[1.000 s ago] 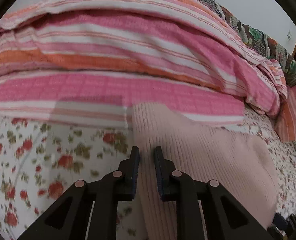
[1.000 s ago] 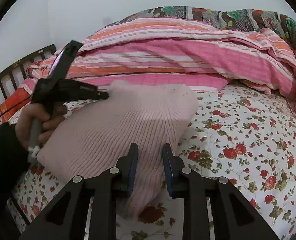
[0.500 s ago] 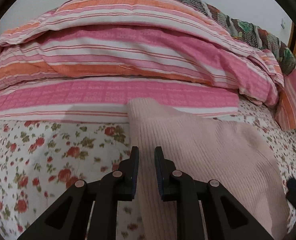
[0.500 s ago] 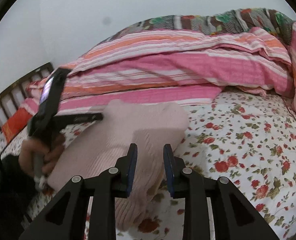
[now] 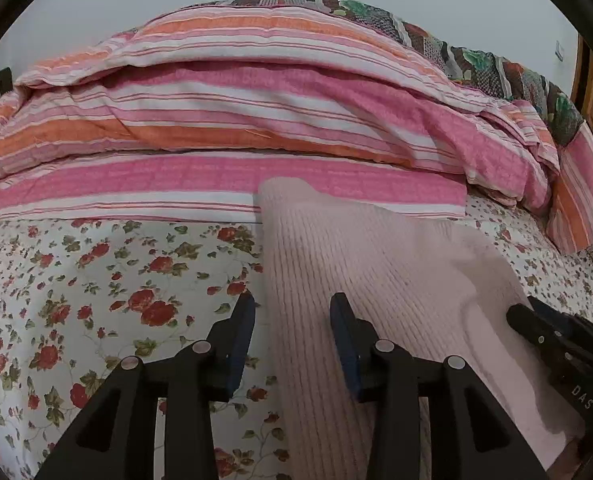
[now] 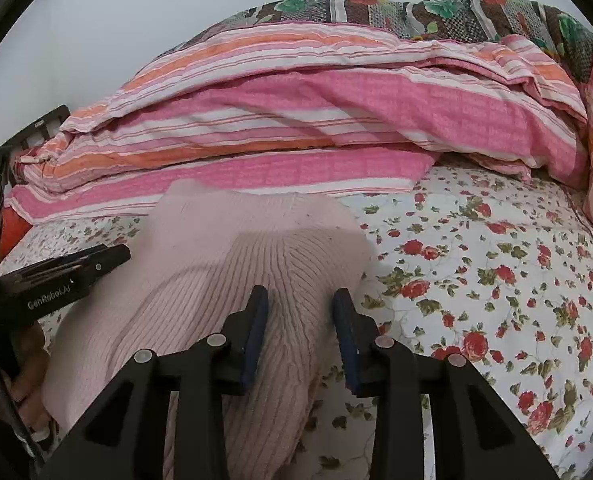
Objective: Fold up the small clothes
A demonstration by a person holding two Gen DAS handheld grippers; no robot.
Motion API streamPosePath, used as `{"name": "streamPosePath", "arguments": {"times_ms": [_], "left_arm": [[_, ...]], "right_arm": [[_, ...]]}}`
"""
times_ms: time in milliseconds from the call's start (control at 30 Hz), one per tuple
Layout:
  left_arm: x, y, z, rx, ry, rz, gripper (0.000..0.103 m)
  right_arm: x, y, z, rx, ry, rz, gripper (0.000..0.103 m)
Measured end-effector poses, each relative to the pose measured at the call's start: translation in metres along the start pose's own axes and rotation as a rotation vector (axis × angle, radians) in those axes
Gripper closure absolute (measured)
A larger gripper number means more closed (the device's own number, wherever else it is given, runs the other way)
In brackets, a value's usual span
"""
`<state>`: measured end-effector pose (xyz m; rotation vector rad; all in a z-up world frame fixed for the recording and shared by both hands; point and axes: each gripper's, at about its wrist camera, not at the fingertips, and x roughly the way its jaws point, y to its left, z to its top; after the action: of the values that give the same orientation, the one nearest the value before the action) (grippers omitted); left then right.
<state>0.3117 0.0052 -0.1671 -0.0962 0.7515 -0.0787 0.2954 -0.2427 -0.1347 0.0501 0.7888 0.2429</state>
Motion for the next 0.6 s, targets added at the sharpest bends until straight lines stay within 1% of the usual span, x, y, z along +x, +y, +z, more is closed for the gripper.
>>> {"name": "streamPosePath", "arguments": {"times_ms": [133,167,200,233,333,433,467,533,600], "left_arm": [[-0.002,-0.005,0.0,0.024,-0.008,0.017,0.066],[-0.002,-0.005,-0.001,0.027,-0.01,0.021,0.065],[-0.002,-0.006,-0.001,0.027,-0.011,0.023,0.065],[-0.003,-0.005,-0.001,0.026,-0.013,0.024,0.064],[-0.004,-0.004,-0.001,0.025,-0.016,0.029,0.061],[-0.007,-0.004,-0.002,0.028,-0.02,0.033,0.059],[-0.009,-0.004,-0.003,0.028,-0.025,0.024,0.058],[-0.013,-0.003,-0.002,0.026,-0.035,-0.003,0.055],[-0.018,-0.001,-0.001,0.021,-0.052,-0.04,0.042]], "right_arm": [[0.003,-0.001,-0.002,-0.002,0.0,-0.007,0.071],[0.003,-0.002,-0.002,0.007,-0.001,-0.003,0.068],[0.003,-0.005,-0.001,0.019,0.0,0.003,0.063],[0.004,-0.007,0.0,0.034,0.004,0.013,0.061],[0.0,-0.015,0.003,0.08,-0.011,0.048,0.061],[-0.002,-0.014,0.007,0.069,-0.028,0.017,0.061],[-0.001,-0.015,0.007,0.073,-0.026,0.016,0.061],[0.001,-0.019,0.007,0.095,-0.018,0.029,0.061],[0.004,-0.022,0.006,0.112,-0.01,0.039,0.061]]}}
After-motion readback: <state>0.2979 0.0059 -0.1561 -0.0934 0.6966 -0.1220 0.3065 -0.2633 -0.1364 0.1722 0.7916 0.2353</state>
